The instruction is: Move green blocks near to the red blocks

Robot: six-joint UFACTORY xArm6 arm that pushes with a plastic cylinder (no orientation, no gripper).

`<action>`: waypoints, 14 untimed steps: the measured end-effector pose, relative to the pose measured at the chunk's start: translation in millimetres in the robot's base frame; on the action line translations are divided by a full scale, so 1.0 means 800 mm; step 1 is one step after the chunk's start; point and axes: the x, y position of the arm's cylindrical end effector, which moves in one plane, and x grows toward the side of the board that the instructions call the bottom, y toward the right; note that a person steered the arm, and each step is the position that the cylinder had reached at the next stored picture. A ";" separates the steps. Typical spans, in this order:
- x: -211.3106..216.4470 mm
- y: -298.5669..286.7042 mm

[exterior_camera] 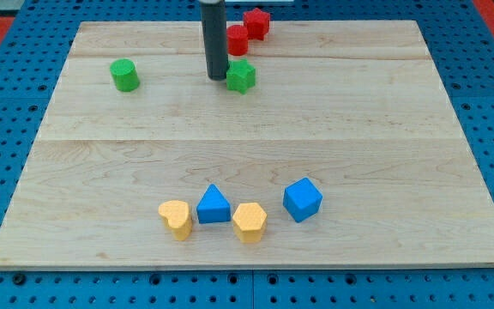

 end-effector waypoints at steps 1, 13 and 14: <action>0.033 0.006; -0.067 -0.149; -0.111 -0.111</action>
